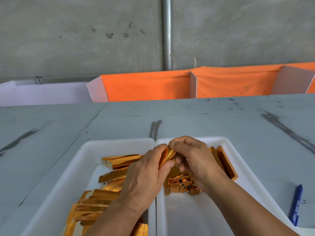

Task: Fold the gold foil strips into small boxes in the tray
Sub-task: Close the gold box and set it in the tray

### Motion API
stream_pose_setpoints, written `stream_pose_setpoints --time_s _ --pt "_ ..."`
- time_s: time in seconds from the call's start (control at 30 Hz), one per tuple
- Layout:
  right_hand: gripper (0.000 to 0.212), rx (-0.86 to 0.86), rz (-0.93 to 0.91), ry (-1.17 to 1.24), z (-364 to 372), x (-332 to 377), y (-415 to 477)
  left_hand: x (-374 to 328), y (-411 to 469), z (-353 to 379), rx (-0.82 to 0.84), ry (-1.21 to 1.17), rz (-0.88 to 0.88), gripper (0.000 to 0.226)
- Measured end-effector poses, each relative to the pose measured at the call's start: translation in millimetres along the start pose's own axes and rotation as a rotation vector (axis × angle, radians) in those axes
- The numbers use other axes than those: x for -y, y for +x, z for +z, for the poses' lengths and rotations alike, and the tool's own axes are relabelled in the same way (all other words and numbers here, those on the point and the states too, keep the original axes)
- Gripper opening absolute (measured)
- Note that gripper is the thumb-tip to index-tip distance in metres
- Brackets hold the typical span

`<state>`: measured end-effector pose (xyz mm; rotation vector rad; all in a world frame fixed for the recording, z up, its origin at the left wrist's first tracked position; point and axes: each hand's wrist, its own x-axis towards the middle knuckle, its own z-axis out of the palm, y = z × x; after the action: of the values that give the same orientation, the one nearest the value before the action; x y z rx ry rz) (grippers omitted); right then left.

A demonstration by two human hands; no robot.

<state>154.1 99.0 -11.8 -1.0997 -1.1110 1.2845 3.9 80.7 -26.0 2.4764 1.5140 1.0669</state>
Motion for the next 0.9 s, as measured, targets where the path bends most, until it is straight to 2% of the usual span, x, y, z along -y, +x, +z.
stream_pose_setpoints --time_s 0.27,0.47,0.77,0.9 --pt "0.008 0.019 0.077 0.090 -1.5 2.5 1.0 -3.2 -0.5 -1.7 -0.007 -0.023 0.017 0.062" --pt "0.014 0.041 0.128 0.165 -2.3 7.2 -0.1 -4.5 -1.2 -2.6 -0.004 -0.035 0.029 0.062" --pt "0.005 0.032 0.127 0.180 -3.6 13.9 -3.9 -2.9 -1.5 -3.4 -0.030 -0.037 0.028 0.058" --pt "0.010 0.019 0.098 0.124 -2.9 14.9 -4.1 -2.3 -1.9 -4.1 -0.033 -0.038 0.022 0.061"
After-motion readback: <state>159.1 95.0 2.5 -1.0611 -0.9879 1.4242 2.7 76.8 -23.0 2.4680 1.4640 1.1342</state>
